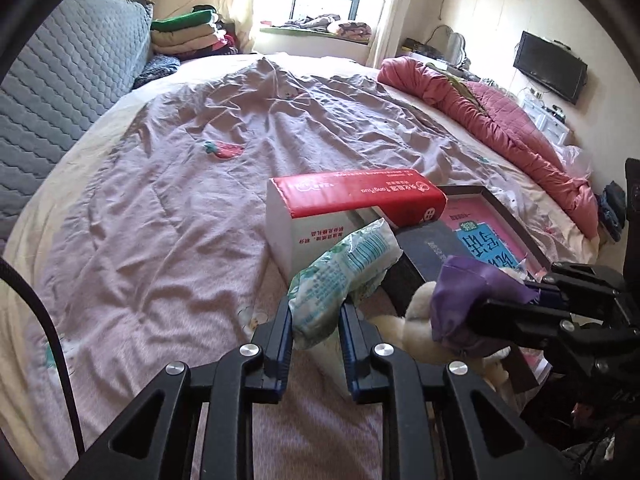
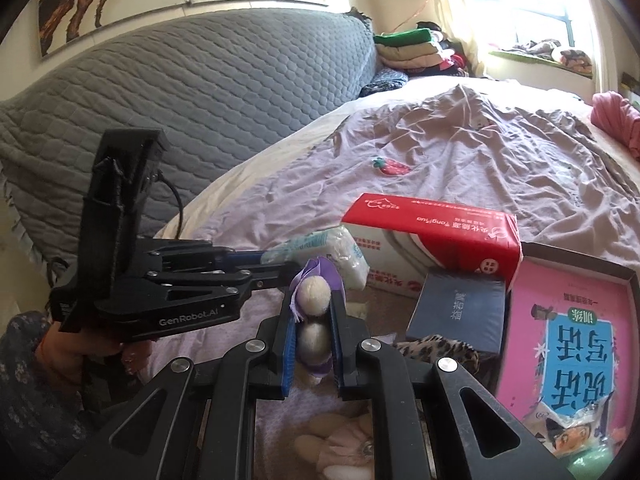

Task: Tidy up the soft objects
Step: 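Lift and carry the wipes packet and plush toy over the pink tray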

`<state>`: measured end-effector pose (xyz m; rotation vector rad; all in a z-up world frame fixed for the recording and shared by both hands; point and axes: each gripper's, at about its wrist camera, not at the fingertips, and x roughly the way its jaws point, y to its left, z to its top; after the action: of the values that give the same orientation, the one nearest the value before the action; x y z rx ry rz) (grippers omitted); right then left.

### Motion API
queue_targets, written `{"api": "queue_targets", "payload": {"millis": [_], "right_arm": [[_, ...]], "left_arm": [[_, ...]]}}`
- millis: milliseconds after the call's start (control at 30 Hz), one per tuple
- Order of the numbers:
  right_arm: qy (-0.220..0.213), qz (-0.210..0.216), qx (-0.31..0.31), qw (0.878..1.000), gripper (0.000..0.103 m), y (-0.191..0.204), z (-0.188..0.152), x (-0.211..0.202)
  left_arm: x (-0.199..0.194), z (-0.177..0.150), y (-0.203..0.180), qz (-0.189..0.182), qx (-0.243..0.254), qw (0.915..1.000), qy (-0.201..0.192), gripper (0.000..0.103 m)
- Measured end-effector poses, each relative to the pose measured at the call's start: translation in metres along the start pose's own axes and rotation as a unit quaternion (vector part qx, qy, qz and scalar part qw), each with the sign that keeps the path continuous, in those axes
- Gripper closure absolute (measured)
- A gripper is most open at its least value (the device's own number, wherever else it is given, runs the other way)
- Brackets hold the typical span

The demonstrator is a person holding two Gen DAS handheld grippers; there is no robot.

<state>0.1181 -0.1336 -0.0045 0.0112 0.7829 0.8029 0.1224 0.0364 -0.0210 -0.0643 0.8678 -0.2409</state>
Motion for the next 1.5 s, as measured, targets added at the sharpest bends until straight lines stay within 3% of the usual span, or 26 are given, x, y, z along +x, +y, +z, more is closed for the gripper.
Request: {"api": "queue_targets", "payload": {"millis": [267, 700, 1133, 1500], "right_arm": [[0.001, -0.011, 0.015, 1.000, 0.088, -0.003, -0.010, -0.014], [-0.015, -0.028, 0.023, 0.999, 0.088, -0.009, -0.014, -0.056], [-0.050, -0.065, 0.050, 0.995, 0.088, -0.034, -0.015, -0.108], [-0.083, -0.101, 0.076, 0.988, 0.088, -0.057, -0.019, -0.155]], "left_arm": [[-0.024, -0.005, -0.024, 0.019, 0.018, 0.9997, -0.003, 0.081], [-0.049, 0.002, -0.068, -0.007, 0.046, 0.9987, -0.023, 0.081], [-0.057, 0.008, -0.108, -0.017, 0.072, 0.9968, -0.030, 0.081], [-0.062, 0.015, -0.138, -0.049, 0.081, 0.9949, -0.035, 0.081]]}}
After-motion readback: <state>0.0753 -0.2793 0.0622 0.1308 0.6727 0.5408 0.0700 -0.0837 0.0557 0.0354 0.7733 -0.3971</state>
